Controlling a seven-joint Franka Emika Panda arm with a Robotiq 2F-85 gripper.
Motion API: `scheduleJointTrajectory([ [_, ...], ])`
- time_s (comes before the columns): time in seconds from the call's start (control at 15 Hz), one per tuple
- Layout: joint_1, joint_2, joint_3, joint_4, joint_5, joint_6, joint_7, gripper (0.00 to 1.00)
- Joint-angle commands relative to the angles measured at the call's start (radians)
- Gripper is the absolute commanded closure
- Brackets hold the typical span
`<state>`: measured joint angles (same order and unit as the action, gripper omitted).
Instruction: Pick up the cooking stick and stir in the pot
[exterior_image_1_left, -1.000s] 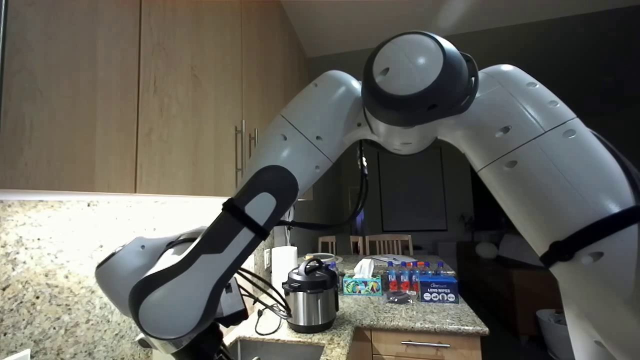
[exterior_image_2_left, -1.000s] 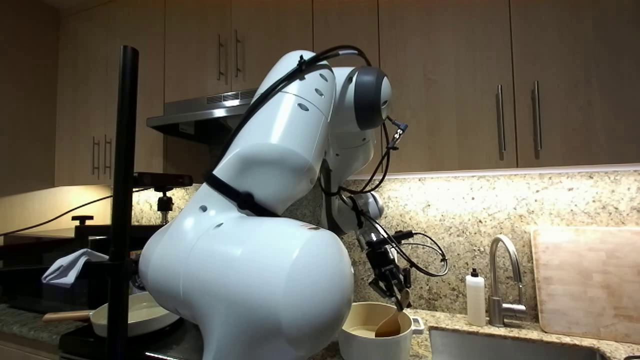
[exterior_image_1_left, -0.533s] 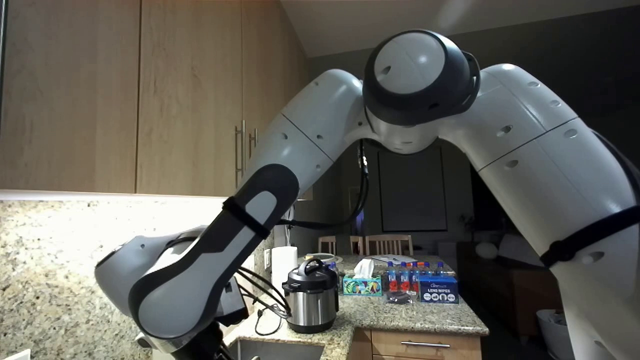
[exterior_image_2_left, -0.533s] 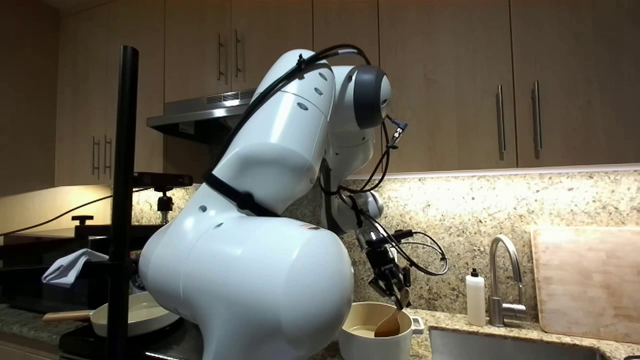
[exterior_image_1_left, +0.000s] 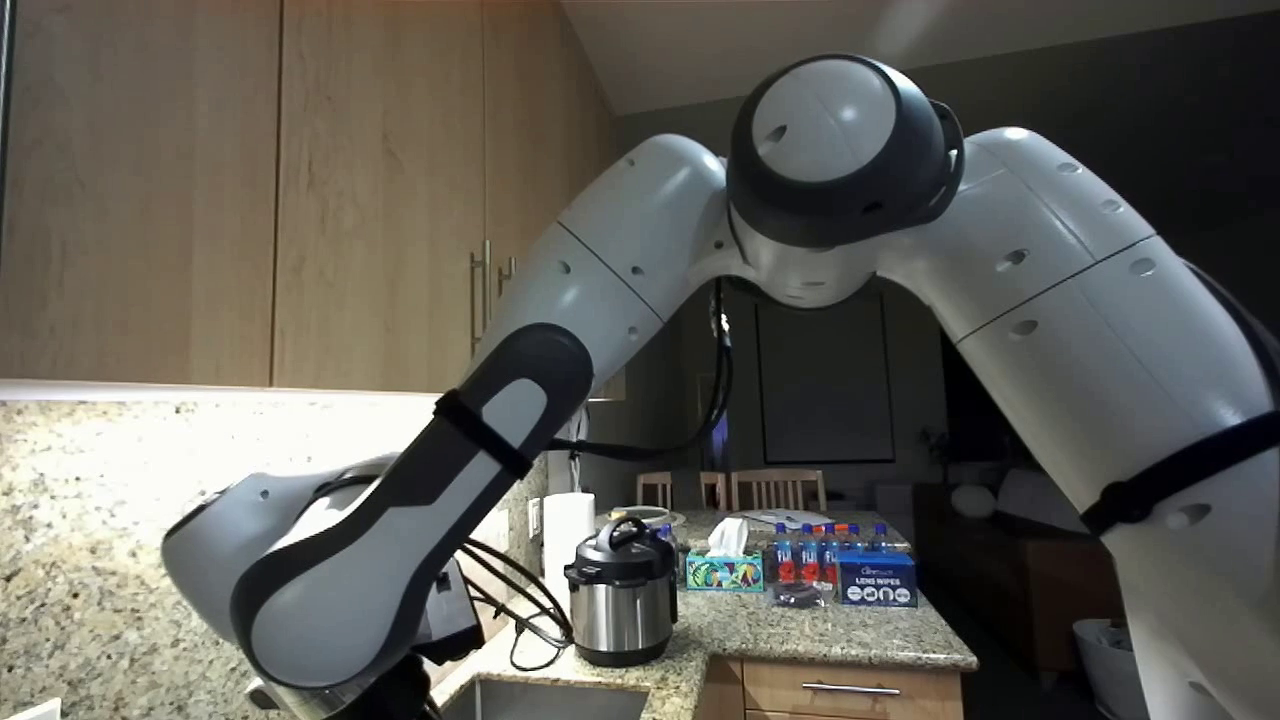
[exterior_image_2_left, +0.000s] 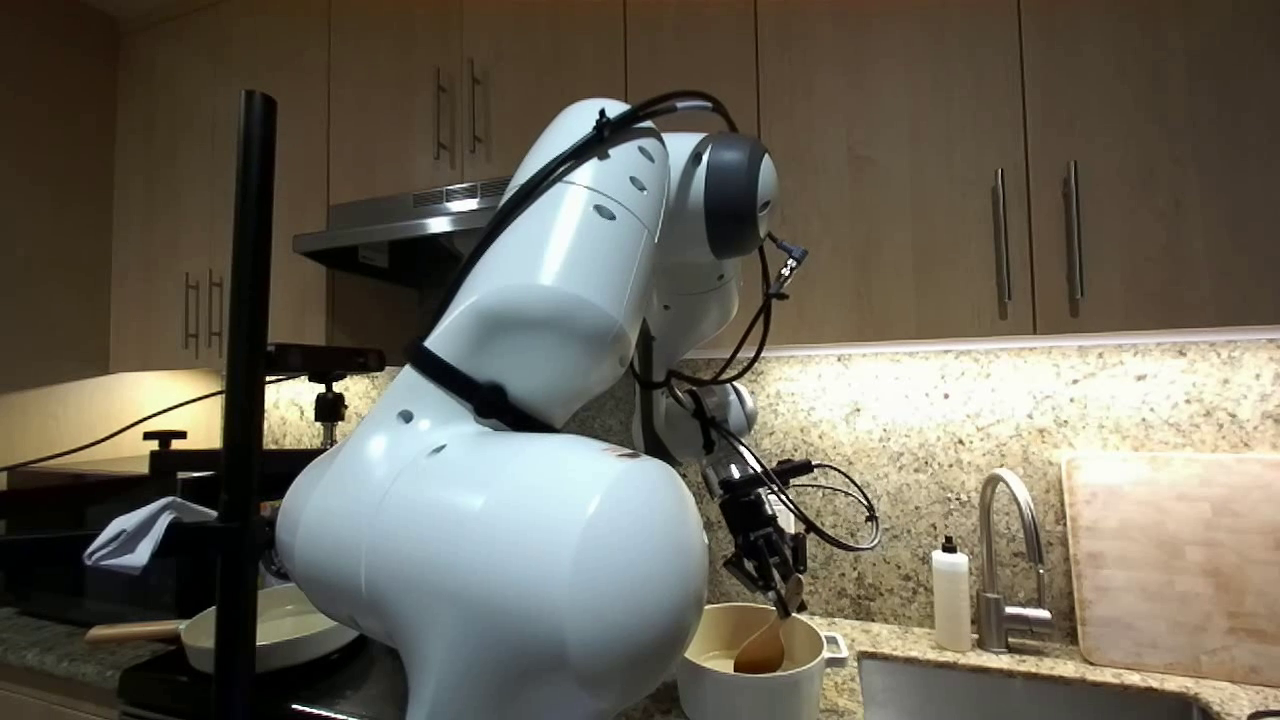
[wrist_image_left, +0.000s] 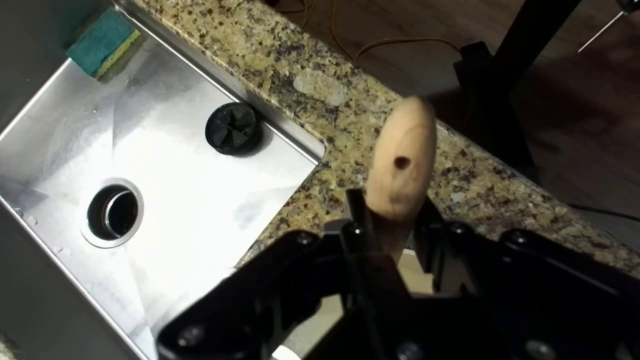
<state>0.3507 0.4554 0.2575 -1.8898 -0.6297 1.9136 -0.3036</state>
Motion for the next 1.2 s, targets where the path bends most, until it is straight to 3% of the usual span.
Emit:
scheduleJointTrajectory([
  [0.0, 0.011, 0.009, 0.012, -0.001, 0.011, 0.017, 0.015, 0.91],
  [0.2, 0.014, 0.025, 0.010, 0.008, 0.007, 0.014, 0.010, 0.91],
  [1.13, -0.031, -0.111, -0.027, -0.180, -0.045, 0.018, 0.009, 0.91],
])
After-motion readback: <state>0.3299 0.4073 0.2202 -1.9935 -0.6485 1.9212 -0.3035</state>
